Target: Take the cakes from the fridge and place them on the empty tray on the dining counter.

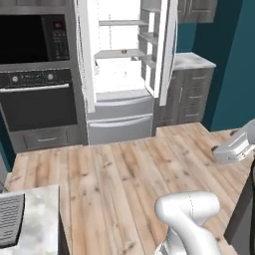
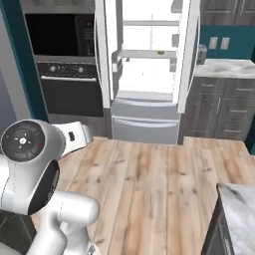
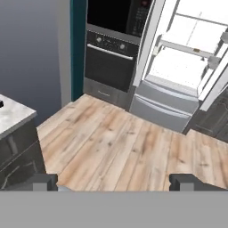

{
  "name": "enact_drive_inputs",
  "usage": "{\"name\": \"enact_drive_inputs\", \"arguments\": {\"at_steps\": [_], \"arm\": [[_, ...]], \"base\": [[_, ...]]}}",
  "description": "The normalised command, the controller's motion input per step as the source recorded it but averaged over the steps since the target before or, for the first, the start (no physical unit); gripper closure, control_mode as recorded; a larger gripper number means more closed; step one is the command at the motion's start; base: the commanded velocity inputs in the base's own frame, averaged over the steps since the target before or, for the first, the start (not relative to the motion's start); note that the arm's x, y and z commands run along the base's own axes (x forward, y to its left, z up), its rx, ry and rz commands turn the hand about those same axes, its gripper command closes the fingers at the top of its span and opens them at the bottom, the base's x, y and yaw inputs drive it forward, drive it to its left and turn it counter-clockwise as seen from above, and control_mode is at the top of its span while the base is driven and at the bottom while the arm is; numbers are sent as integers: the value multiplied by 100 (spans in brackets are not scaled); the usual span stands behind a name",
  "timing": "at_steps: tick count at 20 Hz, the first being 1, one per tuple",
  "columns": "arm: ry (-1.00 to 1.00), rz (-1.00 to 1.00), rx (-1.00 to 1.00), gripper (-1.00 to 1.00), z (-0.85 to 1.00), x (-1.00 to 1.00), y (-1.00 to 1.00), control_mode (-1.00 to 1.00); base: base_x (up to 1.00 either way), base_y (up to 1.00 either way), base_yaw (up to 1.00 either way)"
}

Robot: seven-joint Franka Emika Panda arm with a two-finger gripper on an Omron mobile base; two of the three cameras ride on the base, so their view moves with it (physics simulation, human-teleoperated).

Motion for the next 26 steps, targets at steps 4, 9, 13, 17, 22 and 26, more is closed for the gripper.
{"name": "enact_drive_inputs", "arguments": {"at_steps": [4, 9, 13, 17, 22, 26], "arm": [[0, 0, 0, -100, 0, 0, 0, 100], [0, 0, 0, -100, 0, 0, 0, 100], [0, 0, 0, -100, 0, 0, 0, 100], [0, 0, 0, -100, 0, 0, 0, 100], [0, 0, 0, -100, 0, 0, 0, 100], [0, 0, 0, -100, 0, 0, 0, 100]], "base": [[100, 48, -1], [100, 10, -1], [100, 0, -7], [100, 0, -3], [74, -17, 0], [64, -26, 0]]}}
